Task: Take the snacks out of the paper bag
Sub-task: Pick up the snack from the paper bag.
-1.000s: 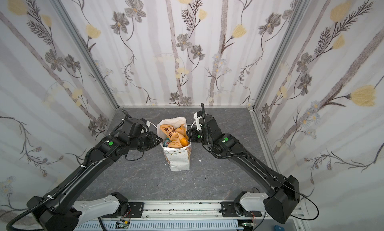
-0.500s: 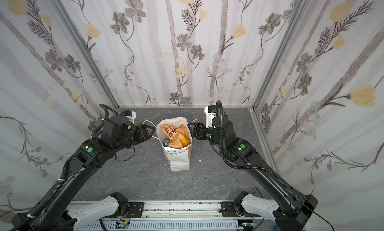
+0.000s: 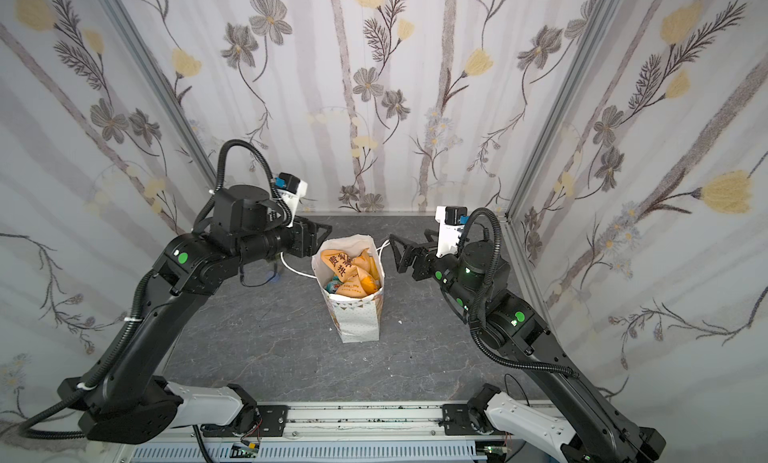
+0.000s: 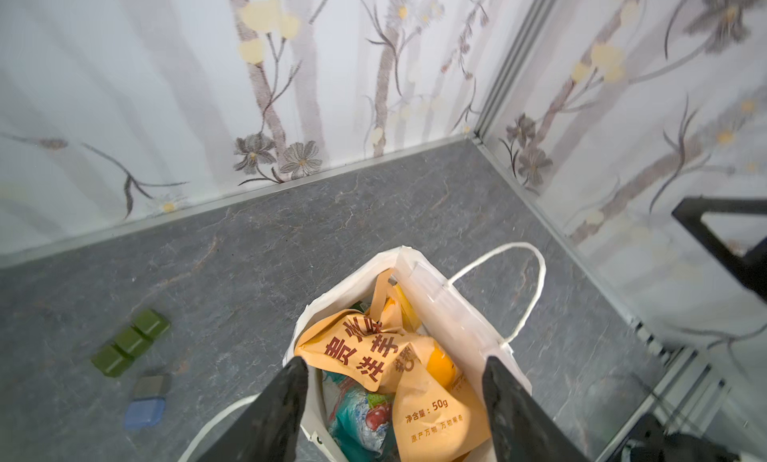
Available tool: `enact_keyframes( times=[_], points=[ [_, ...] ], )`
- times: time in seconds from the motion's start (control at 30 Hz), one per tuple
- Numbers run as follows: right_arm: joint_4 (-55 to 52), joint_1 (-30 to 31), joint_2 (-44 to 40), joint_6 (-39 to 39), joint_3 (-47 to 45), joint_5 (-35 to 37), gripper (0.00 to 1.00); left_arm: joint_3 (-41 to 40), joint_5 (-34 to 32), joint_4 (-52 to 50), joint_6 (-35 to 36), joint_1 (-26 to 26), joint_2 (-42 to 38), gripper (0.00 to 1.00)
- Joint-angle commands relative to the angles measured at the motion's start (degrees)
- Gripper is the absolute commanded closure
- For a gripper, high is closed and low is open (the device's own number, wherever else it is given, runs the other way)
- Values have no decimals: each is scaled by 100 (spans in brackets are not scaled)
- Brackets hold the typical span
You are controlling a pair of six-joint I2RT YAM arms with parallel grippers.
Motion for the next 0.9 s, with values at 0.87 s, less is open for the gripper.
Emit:
enact_keyframes(
  times=[0.87],
  points=[
    [105, -4, -718, 182, -476, 155, 1, 138, 5, -1450, 2876, 108, 2600, 41]
  ],
)
